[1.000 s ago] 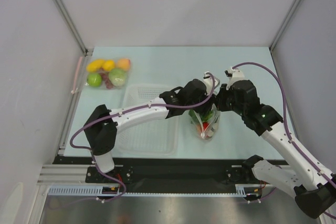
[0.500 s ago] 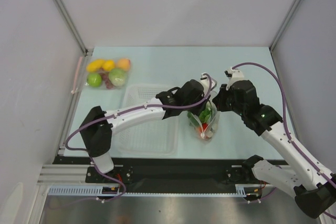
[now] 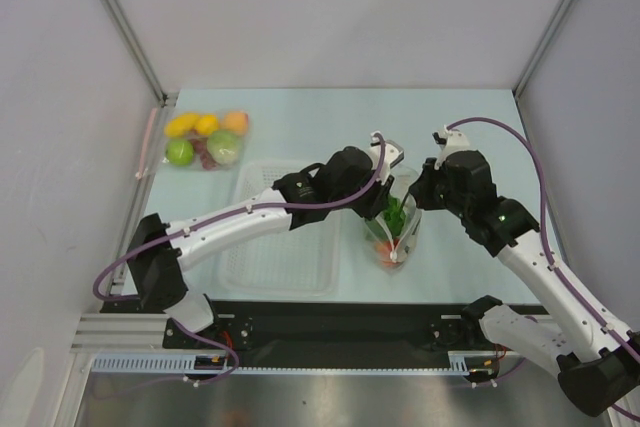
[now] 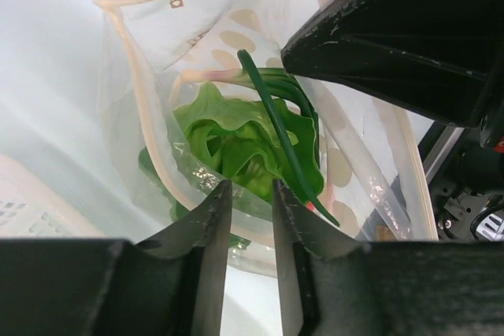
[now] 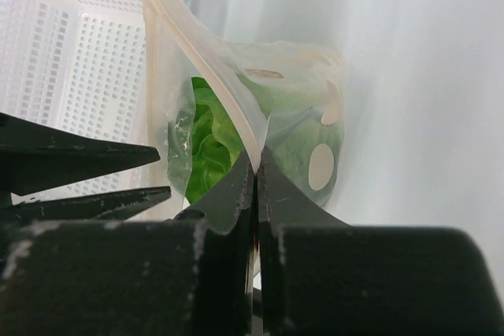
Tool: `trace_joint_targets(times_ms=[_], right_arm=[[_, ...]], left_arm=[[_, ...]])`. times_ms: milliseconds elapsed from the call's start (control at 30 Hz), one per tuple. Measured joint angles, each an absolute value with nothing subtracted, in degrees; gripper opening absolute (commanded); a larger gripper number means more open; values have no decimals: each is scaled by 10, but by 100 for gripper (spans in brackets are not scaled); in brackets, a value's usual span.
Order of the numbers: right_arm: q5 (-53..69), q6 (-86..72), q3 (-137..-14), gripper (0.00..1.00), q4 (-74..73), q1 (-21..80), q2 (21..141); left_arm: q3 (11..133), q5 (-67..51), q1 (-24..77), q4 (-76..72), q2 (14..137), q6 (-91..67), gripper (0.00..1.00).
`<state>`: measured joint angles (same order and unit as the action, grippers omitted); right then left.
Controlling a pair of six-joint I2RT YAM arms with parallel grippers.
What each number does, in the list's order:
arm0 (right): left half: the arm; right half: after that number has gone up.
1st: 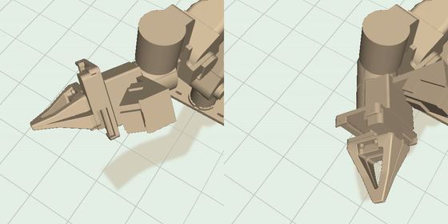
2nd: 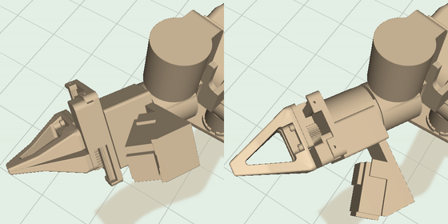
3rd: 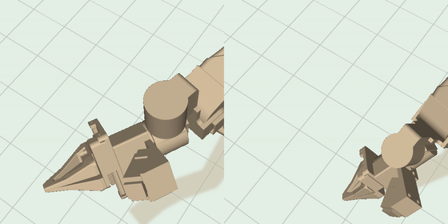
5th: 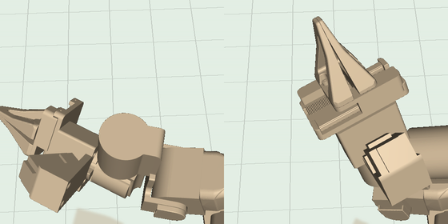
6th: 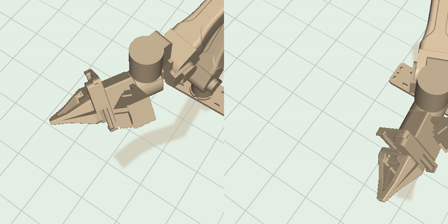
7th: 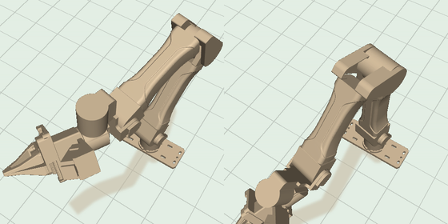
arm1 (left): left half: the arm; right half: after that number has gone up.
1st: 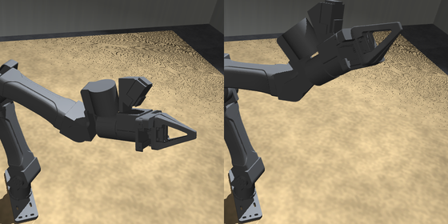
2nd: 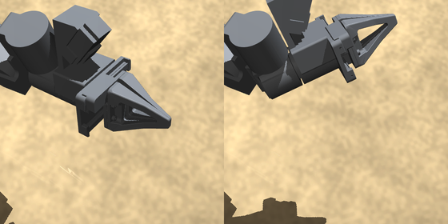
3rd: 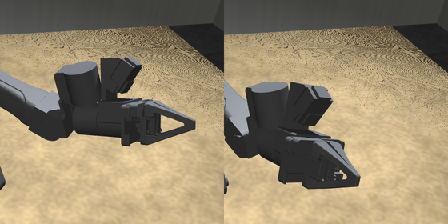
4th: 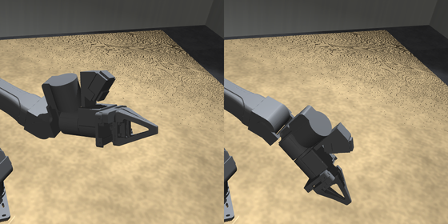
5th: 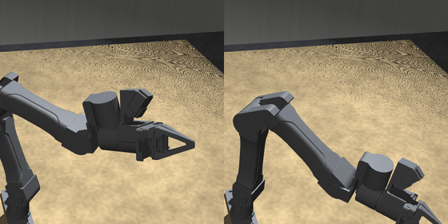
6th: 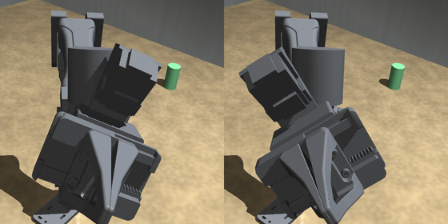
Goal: Open the zip-top bag and remove the fake food
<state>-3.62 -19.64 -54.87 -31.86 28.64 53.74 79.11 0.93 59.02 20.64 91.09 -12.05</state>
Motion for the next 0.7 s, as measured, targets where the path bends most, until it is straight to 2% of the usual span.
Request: trace_joint_targets(times_ms=[133, 700], right_arm=[[-36, -197, -549, 0, -319, 286, 537], [-37, -196, -540, 0, -321, 283, 533]], left_arm=[[791, -1, 599, 204, 919, -124, 41], [802, -12, 638, 181, 996, -145, 55]])
